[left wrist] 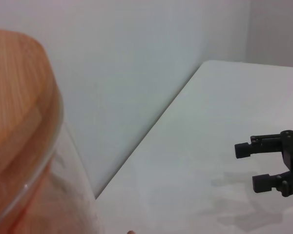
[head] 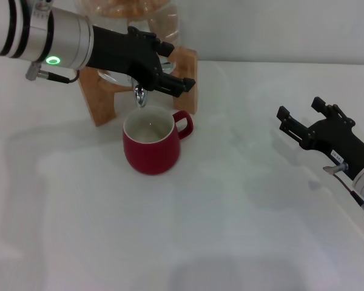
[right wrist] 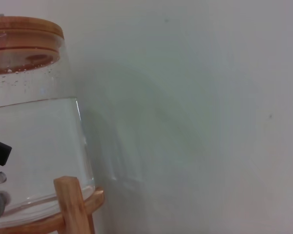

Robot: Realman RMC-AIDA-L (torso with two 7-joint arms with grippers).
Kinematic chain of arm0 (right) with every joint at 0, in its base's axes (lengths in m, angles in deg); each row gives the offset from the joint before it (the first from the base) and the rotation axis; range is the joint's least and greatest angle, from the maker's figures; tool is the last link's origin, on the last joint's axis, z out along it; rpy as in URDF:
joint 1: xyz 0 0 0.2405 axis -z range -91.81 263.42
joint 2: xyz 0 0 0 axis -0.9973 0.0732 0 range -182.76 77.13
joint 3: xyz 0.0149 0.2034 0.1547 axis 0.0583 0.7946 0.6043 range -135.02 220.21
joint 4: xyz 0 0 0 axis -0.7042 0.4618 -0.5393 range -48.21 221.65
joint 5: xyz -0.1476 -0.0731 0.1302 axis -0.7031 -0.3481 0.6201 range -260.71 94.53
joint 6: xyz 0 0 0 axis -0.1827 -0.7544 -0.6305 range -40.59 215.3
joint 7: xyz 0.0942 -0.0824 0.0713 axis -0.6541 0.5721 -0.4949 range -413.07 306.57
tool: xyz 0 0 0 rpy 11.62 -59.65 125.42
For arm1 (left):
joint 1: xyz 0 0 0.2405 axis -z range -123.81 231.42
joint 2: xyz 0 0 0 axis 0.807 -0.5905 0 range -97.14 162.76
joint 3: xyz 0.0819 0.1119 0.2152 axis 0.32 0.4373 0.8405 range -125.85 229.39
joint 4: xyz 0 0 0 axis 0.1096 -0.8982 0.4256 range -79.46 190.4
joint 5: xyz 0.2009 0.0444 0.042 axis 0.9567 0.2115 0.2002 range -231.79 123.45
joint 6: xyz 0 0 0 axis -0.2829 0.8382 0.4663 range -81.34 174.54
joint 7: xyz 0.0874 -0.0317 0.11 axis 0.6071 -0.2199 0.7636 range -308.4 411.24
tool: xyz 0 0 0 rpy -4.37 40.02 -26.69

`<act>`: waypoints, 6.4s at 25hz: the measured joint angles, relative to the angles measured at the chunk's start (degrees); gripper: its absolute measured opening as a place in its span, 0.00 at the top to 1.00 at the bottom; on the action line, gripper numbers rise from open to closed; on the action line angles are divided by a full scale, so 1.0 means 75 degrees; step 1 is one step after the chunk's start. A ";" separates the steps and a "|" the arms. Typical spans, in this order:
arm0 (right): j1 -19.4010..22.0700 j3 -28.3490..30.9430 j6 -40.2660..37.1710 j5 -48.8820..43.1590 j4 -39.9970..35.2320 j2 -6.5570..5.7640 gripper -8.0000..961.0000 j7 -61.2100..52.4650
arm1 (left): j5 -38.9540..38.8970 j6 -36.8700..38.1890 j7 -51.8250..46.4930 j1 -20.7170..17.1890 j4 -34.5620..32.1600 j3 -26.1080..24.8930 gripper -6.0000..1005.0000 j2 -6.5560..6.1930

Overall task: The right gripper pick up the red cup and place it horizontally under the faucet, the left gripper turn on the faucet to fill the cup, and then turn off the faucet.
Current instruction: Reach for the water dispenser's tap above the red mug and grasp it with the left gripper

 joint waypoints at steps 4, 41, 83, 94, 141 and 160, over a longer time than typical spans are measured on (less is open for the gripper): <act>0.0003 -0.0019 0.0000 0.0000 0.0003 0.0000 0.09 0.0000 | 0.0000 0.0051 0.0011 0.0000 0.0045 -0.0001 0.11 0.0013; 0.0020 -0.0040 0.0000 0.0000 0.0002 0.0000 0.09 0.0000 | 0.0322 0.0172 -0.0012 -0.0041 0.0172 0.0011 0.11 0.0097; -0.0008 0.0008 0.0000 -0.0020 0.0061 0.0000 0.09 0.0000 | 0.0298 0.0237 0.0387 0.0085 0.0408 0.0117 0.11 0.0109; -0.0029 0.0008 0.0000 -0.0011 0.0051 0.0000 0.09 0.0000 | 0.0292 0.0145 0.0361 0.0087 0.0349 0.0116 0.11 0.0108; 0.0019 0.0007 -0.0025 -0.0071 0.0061 0.0000 0.09 0.0000 | 0.0397 -0.0859 0.0013 0.0065 -0.0139 0.0070 0.11 0.0036; -0.0036 0.0007 -0.0023 -0.0046 0.0035 0.0000 0.09 0.0000 | 0.0599 -0.1207 -0.0074 0.0063 -0.0420 0.0066 0.11 0.0035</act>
